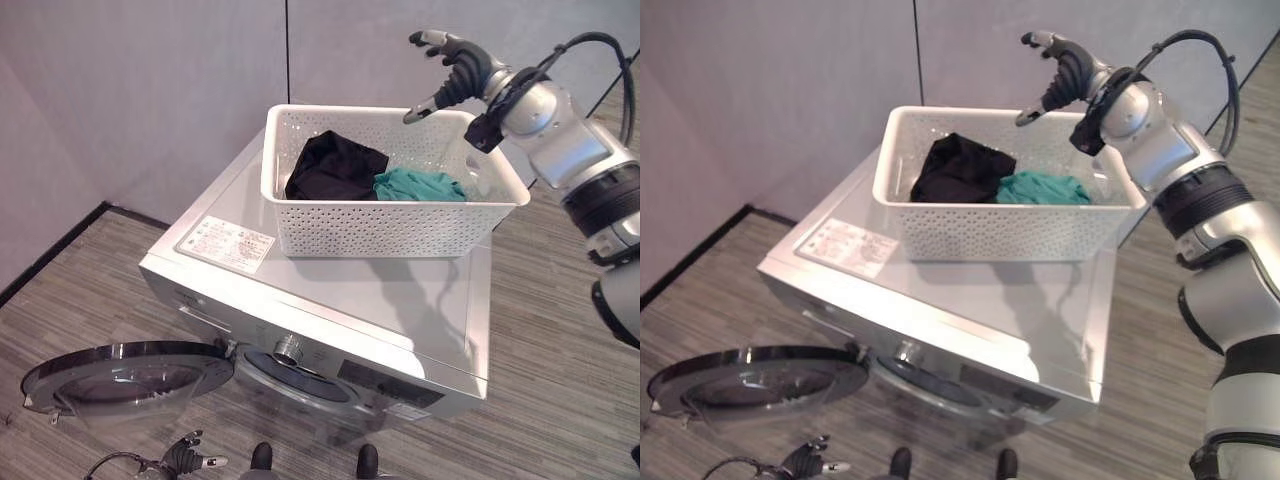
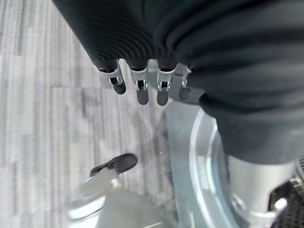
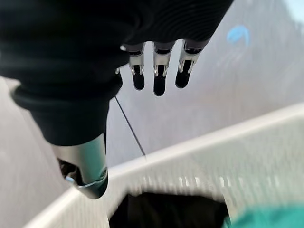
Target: Grab the laundry basket,head to the washer,open it,put in the laundry and shut it.
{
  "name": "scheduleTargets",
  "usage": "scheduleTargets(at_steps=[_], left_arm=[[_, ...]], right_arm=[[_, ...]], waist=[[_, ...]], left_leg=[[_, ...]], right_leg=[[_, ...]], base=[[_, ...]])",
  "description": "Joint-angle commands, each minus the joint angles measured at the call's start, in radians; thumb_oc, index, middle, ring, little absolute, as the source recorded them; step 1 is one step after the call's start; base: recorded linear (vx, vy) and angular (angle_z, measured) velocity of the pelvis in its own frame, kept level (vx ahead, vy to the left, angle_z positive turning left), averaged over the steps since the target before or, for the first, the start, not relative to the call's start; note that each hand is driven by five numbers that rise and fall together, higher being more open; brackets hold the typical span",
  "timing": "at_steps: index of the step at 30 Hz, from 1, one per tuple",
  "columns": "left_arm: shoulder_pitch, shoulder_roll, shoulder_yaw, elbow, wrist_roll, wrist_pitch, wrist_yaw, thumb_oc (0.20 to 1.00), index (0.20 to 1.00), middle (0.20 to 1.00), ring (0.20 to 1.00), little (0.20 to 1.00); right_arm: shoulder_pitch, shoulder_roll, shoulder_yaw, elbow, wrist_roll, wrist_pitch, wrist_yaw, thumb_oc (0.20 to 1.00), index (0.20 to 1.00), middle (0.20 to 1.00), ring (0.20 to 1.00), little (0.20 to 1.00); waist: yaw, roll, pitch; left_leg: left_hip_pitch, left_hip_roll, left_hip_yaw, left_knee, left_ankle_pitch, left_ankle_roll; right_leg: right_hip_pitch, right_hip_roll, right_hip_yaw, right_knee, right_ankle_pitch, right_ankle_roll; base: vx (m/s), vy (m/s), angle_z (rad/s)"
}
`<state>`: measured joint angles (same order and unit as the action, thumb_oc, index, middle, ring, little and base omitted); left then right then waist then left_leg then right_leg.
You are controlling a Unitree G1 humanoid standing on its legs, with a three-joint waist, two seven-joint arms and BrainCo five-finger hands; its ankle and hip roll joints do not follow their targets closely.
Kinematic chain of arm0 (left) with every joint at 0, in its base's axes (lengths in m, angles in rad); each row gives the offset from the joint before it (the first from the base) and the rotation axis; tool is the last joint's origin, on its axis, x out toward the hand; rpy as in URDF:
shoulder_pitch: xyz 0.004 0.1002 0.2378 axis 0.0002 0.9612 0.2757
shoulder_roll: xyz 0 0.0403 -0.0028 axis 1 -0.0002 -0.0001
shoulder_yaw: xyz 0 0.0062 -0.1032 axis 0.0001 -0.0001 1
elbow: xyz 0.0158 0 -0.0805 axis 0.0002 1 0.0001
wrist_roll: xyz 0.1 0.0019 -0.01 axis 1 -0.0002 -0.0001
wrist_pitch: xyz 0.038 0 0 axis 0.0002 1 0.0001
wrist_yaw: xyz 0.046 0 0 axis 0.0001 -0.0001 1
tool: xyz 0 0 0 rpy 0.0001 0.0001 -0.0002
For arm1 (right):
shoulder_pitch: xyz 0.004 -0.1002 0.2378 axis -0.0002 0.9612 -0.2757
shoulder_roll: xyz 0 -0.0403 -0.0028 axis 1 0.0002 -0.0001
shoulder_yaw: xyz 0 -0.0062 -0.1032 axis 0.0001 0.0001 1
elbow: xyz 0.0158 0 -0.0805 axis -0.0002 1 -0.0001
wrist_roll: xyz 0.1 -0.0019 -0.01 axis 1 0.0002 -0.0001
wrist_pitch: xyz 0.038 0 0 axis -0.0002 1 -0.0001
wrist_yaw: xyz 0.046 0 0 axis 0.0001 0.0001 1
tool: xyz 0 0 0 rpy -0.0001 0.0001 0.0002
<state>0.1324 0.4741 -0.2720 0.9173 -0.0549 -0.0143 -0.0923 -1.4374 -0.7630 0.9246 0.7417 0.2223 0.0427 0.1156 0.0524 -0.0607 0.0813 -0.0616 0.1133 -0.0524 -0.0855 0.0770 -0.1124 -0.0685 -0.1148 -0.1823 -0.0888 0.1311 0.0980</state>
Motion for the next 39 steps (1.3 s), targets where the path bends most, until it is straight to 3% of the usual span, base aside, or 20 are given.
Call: scheduleTargets(at_steps=[1, 15, 27, 34, 35, 36, 37, 38, 39], left_arm=[[-0.056, 0.076, -0.019, 0.042, -0.04, -0.023, 0.016, 1.0, 1.0, 1.0, 1.0, 1.0], [-0.084, 0.084, -0.041, 0.062, -0.069, -0.037, 0.029, 1.0, 1.0, 1.0, 1.0, 1.0], [-0.118, 0.08, -0.05, 0.147, -0.087, -0.044, 0.048, 1.0, 1.0, 1.0, 1.0, 1.0], [-0.129, 0.108, -0.059, 0.126, -0.079, -0.032, 0.031, 1.0, 1.0, 1.0, 1.0, 1.0], [-0.128, 0.108, -0.058, 0.119, -0.079, -0.029, 0.028, 1.0, 1.0, 1.0, 1.0, 1.0], [-0.127, 0.106, -0.056, 0.118, -0.078, -0.026, 0.025, 1.0, 1.0, 1.0, 1.0, 1.0], [-0.126, 0.102, -0.056, 0.114, -0.079, -0.025, 0.021, 1.0, 1.0, 1.0, 1.0, 1.0], [-0.125, 0.1, -0.057, 0.112, -0.078, -0.025, 0.02, 1.0, 1.0, 1.0, 1.0, 1.0], [-0.128, 0.094, -0.058, 0.117, -0.075, -0.024, 0.019, 1.0, 1.0, 1.0, 1.0, 1.0]], right_arm=[[-0.145, -0.048, 0.012, 0.104, 0.034, -0.02, -0.018, 1.0, 1.0, 1.0, 1.0, 1.0], [-0.2, 0.076, 0.047, 0.323, 0.007, -0.013, -0.003, 1.0, 1.0, 1.0, 1.0, 1.0], [-0.237, 0.126, 0.08, 0.381, 0.007, -0.016, 0.008, 1.0, 1.0, 1.0, 1.0, 1.0], [-0.194, 0.118, 0.184, 0.444, -0.154, 0.048, 0.131, 1.0, 1.0, 1.0, 1.0, 1.0], [-0.184, 0.112, 0.196, 0.427, -0.163, 0.053, 0.144, 0.884, 0.884, 0.884, 0.884, 0.884], [-0.173, 0.102, 0.2, 0.417, -0.17, 0.055, 0.151, 0.843, 0.843, 0.843, 0.843, 0.843], [-0.161, 0.091, 0.204, 0.404, -0.176, 0.054, 0.16, 0.592, 0.592, 0.592, 0.592, 0.592], [-0.152, 0.083, 0.205, 0.398, -0.18, 0.052, 0.162, 0.564, 0.564, 0.564, 0.564, 0.564], [-0.138, 0.072, 0.202, 0.393, -0.185, 0.05, 0.163, 0.366, 0.366, 0.366, 0.366, 0.366]], waist=[[0.022, -0.044, 0.057], [0.069, -0.058, 0.083], [0.124, -0.096, 0.11], [0.166, -0.125, 0.134], [0.169, -0.129, 0.138], [0.171, -0.13, 0.142], [0.173, -0.13, 0.145], [0.175, -0.13, 0.149], [0.178, -0.129, 0.154]], left_leg=[[-0.017, 0.009, 0.023, 0.064, -0.11, 0.043], [-0.078, 0.013, -0.03, 0.057, -0.082, 0.032], [-0.13, 0.02, -0.079, 0.09, -0.087, 0.02], [-0.157, 0.021, -0.114, 0.117, -0.097, 0.016], [-0.159, 0.02, -0.116, 0.12, -0.098, 0.017], [-0.162, 0.021, -0.118, 0.125, -0.099, 0.017], [-0.166, 0.02, -0.122, 0.128, -0.1, 0.017], [-0.169, 0.019, -0.123, 0.131, -0.101, 0.017], [-0.174, 0.017, -0.127, 0.133, -0.101, 0.017]], right_leg=[[0.024, -0.065, -0.025, 0.022, -0.111, 0.033], [0.008, -0.055, -0.074, 0.02, -0.121, 0.025], [0.014, -0.042, -0.125, 0.028, -0.144, 0.015], [0.024, -0.032, -0.157, 0.034, -0.161, 0.01], [0.024, -0.031, -0.159, 0.035, -0.163, 0.009], [0.024, -0.031, -0.163, 0.037, -0.164, 0.008], [0.022, -0.03, -0.166, 0.039, -0.166, 0.008], [0.022, -0.031, -0.167, 0.04, -0.166, 0.008], [0.021, -0.031, -0.169, 0.04, -0.168, 0.008]], base=[[-0.03, -0.031, 0.0], [-0.01, -0.021, 0.12], [0.03, -0.042, 0.16], [0.03, -0.05, 0.14], [0.02, -0.025, 0.04], [0.02, -0.018, 0.1], [0.02, -0.013, 0.12], [0.0, -0.012, 0.11], [0.08, -0.051, 0.06]])
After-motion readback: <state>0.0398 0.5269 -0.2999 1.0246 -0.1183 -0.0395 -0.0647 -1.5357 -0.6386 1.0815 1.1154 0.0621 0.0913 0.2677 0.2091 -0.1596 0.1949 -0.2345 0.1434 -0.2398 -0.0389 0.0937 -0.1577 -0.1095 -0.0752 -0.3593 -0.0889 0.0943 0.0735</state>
